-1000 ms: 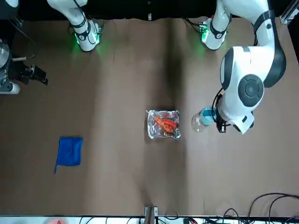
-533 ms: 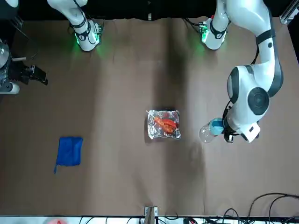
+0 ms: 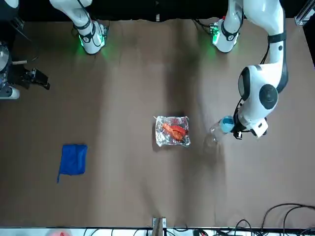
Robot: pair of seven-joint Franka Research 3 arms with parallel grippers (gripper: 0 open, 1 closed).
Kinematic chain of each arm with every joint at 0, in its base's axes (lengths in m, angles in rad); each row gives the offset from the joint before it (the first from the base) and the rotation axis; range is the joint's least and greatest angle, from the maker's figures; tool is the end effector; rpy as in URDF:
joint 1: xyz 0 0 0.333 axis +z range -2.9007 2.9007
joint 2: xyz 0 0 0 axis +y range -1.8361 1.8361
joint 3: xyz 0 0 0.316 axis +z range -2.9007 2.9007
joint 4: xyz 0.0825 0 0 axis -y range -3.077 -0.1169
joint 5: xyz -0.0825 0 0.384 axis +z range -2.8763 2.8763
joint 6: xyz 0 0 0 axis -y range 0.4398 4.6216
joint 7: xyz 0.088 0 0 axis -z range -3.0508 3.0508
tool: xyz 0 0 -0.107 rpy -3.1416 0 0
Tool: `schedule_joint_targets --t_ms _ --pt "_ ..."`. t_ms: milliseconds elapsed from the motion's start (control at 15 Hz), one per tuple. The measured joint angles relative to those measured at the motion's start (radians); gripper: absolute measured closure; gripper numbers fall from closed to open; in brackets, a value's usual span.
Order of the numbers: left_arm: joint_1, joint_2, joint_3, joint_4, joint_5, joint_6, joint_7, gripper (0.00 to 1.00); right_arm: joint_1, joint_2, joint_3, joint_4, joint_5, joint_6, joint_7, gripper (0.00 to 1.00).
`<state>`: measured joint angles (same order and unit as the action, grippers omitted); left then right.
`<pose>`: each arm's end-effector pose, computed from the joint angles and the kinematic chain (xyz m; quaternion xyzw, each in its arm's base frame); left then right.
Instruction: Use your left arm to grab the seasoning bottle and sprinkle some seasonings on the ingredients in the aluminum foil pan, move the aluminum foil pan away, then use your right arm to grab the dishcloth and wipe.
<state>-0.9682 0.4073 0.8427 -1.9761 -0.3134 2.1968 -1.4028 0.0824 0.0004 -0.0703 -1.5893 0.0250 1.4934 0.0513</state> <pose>0.5890 -0.1078 0.3215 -0.7541 -0.6561 -0.0076 0.0282 0.5453 0.0094 0.6093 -0.9986 0.0192 0.0485 0.0109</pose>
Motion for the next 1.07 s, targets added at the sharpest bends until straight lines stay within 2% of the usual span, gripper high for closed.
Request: schedule_joint_targets --t_ms 200,467,1067 --pt "-0.011 0.0 0.0 -0.027 0.007 0.021 -0.001 0.77 -0.003 0.0 0.0 0.0 0.0 0.0 0.0 0.0" --pt "-0.001 0.0 0.004 -0.029 0.081 0.025 -0.018 0.77 -0.003 0.0 0.004 0.0 0.0 0.0 0.0 0.0" --pt "0.025 0.019 0.0 -0.04 0.092 0.068 -0.026 0.76 -0.003 0.0 0.005 0.0 0.0 -0.001 0.0 0.0"
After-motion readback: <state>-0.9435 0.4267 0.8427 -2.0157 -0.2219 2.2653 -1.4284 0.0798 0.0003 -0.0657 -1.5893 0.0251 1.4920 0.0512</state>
